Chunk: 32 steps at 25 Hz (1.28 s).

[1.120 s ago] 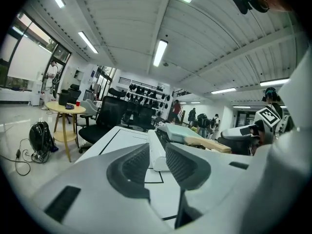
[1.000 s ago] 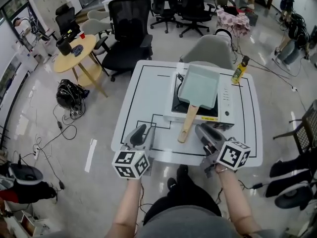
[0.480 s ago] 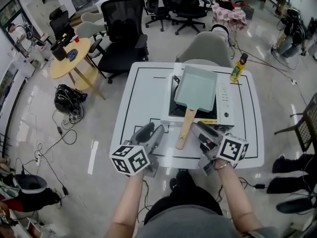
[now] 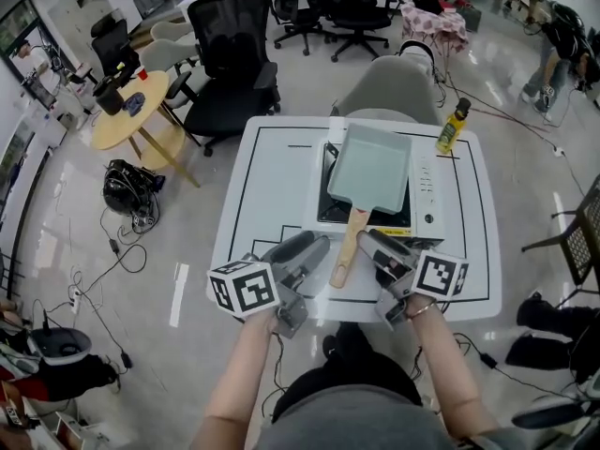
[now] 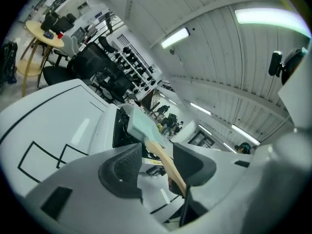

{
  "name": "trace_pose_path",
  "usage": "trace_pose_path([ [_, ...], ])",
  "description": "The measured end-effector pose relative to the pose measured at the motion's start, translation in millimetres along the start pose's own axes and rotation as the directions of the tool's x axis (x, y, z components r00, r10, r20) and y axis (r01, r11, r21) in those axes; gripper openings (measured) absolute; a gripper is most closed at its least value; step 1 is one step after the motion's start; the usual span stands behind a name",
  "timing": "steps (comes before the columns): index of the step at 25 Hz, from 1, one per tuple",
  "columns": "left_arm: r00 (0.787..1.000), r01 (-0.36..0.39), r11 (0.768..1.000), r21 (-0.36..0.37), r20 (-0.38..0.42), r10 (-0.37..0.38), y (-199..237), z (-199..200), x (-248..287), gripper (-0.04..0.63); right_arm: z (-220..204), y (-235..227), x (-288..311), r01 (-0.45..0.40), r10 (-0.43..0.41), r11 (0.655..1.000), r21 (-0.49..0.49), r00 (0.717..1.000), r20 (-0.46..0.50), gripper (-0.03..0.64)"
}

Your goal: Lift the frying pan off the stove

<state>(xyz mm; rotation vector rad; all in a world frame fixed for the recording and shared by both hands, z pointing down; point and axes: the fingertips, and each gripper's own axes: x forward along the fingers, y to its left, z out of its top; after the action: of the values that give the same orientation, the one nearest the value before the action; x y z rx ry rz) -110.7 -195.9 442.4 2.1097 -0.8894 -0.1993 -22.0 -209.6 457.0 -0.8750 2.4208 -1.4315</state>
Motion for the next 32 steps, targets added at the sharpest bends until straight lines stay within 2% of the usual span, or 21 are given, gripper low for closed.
trace_pose_path([
  [3,0.999,0.035,0.998,-0.047,-0.037,-0.037,-3.4,-4.8,6.7,0.195,-4.3,-0.7,4.2,-0.013,0.014,1.000,0.023,1.000,-0.013,0.235],
  [9,0.994,0.050,0.995,-0.086,-0.092,-0.058,-4.7,-12.5,16.6,0.212,-2.5,2.3,12.6,-0.039,0.040,0.999,0.036,0.999,-0.031,0.241],
  [14,0.983,0.119,0.979,-0.167,-0.116,-0.139,-19.6,-17.2,25.2,0.221,0.8,-1.5,15.9,-0.038,0.040,0.998,0.040,0.998,-0.046,0.242],
  [19,0.973,0.132,0.972,-0.192,-0.161,-0.164,-23.7,-25.0,30.2,0.224,-2.1,-11.5,15.8,0.001,0.005,0.996,0.085,0.998,-0.065,0.245],
  [28,0.957,0.156,0.955,-0.253,-0.198,-0.209,-21.6,-34.4,37.2,0.224,3.0,-23.4,23.2,-0.016,0.026,0.992,0.125,0.996,-0.084,0.258],
  [32,0.950,0.166,0.952,-0.258,-0.216,-0.224,-22.1,-36.6,40.6,0.224,3.4,-30.1,25.7,-0.005,0.023,0.979,0.203,0.996,-0.084,0.262],
])
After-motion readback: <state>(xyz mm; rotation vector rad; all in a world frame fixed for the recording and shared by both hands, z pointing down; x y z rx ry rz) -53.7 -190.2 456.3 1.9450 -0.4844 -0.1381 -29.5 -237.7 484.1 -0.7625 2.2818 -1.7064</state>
